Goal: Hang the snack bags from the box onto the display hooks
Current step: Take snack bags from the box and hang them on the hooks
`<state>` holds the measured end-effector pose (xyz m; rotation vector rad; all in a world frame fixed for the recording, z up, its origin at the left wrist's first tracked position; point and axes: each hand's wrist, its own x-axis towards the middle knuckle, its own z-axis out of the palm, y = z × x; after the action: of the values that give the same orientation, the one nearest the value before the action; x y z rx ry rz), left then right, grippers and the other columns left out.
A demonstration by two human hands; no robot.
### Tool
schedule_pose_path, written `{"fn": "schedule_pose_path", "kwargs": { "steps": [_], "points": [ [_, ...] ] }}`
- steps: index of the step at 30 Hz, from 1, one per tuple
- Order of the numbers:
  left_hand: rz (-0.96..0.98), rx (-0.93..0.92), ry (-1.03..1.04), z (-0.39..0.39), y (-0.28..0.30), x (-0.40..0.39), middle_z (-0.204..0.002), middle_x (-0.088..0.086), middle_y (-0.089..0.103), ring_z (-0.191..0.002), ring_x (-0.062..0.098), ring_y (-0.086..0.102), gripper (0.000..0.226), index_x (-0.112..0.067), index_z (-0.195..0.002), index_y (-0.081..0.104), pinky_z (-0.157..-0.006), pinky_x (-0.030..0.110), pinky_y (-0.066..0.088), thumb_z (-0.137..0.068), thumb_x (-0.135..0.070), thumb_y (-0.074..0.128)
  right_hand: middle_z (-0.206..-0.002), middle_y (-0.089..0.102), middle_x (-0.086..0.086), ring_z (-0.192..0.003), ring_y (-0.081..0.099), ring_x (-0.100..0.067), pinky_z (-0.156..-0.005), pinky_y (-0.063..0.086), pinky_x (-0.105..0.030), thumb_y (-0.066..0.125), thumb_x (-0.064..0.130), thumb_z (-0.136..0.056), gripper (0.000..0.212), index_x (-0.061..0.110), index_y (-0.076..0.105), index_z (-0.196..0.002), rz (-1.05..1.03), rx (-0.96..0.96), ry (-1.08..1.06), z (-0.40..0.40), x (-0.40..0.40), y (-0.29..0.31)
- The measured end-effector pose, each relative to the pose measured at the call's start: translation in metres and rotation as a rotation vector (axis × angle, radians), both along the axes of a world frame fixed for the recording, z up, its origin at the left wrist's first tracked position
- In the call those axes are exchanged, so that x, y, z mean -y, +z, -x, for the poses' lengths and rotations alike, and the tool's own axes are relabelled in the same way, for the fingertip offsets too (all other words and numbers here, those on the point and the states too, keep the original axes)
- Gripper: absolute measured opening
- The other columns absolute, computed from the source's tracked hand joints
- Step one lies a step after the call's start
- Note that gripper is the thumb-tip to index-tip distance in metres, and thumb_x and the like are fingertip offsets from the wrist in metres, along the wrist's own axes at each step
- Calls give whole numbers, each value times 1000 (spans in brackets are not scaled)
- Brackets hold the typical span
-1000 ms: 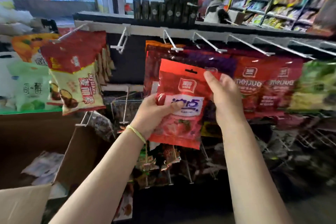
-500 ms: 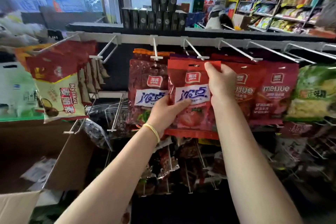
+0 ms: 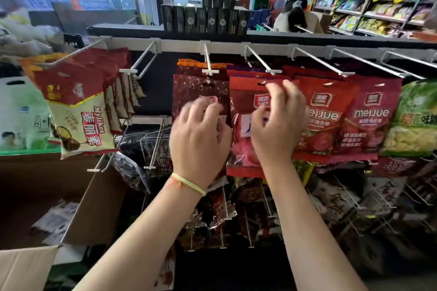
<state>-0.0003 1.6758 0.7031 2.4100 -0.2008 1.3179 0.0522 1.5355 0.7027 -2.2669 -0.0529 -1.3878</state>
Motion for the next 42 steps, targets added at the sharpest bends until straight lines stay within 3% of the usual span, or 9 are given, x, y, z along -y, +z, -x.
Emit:
{"fn": "schedule_pose_path", "kwargs": {
  "steps": [5, 11, 14, 17, 21, 28, 33, 37, 42],
  "points": [
    [-349, -308, 79, -43, -33, -25, -165, 14, 15, -150, 41, 13, 57, -30, -149, 39, -117, 63, 17, -94, -36, 50, -155, 39, -10, -148, 27, -32, -120, 19, -54, 37, 23, -99, 42, 20, 52, -139, 62, -201, 54, -19, -7, -23],
    [-387, -361, -80, -41, -48, -42, -164, 10, 19, -152, 36, 11, 53, -27, -140, 51, -115, 59, 24, -88, -33, 57, -154, 38, -16, -145, 30, -36, -116, 28, -56, 41, 23, -98, 45, 14, 47, -142, 78, -258, 6, -20, -21, -30],
    [-282, -359, -216, -15, -69, -74, -143, 10, 54, -137, 31, 44, 31, -21, -106, 73, -93, 48, 51, -86, -32, 52, -115, 63, -13, -113, 57, -35, -95, 45, -50, 46, 13, -87, 30, 6, 64, -111, 63, -116, -15, 9, -61, -39],
    [-65, -429, -226, 19, -98, -130, -88, 2, 72, -82, 27, 69, 36, -20, -87, 73, -56, 35, 56, -84, -36, 42, -84, 66, -5, -79, 63, -27, -70, 42, -28, 47, 11, -86, 22, 7, 68, -87, 55, -222, 311, 44, -130, -68],
    [110, -486, 40, 61, -140, -248, -78, -3, 73, -70, 21, 70, 30, -24, -86, 73, -53, 33, 54, -81, -38, 47, -83, 66, 2, -79, 61, -17, -71, 50, -35, 41, 22, -88, 28, 13, 68, -83, 56, -607, 660, 81, -243, -113],
    [144, -839, 398, 102, -195, -455, -73, 6, 68, -67, 34, 68, 34, -16, -69, 67, -55, 34, 50, -79, -42, 46, -80, 65, 1, -75, 61, -17, -66, 51, -35, 42, 21, -88, 26, 16, 66, -81, 149, -762, 954, 107, -423, -155],
    [4, -1035, 426, 104, -233, -542, -97, 7, 71, -92, 30, 69, 37, -17, -92, 71, -72, 34, 54, -93, -40, 42, -107, 69, -10, -94, 61, -29, -74, 45, -31, 50, 17, -93, 20, 15, 64, -108, 83, -1227, 709, 74, -515, -201],
    [-5, -1034, 439, 108, -251, -556, -89, 5, 73, -86, 26, 70, 46, -16, -80, 69, -68, 31, 44, -95, -43, 36, -145, 47, -15, -127, 51, -31, -85, 39, -28, 51, 23, -97, 53, 7, 39, -146, -83, -1702, 406, 41, -548, -252],
    [-6, -994, 422, 112, -255, -551, -67, 5, 69, -66, 27, 67, 52, -17, -59, 63, -62, 33, 30, -86, -41, 25, -116, 59, -17, -100, 60, -31, -75, 53, -40, 56, 20, -93, 36, 4, 54, -125, -710, -1971, 239, 31, -554, -297]
  ]
}}
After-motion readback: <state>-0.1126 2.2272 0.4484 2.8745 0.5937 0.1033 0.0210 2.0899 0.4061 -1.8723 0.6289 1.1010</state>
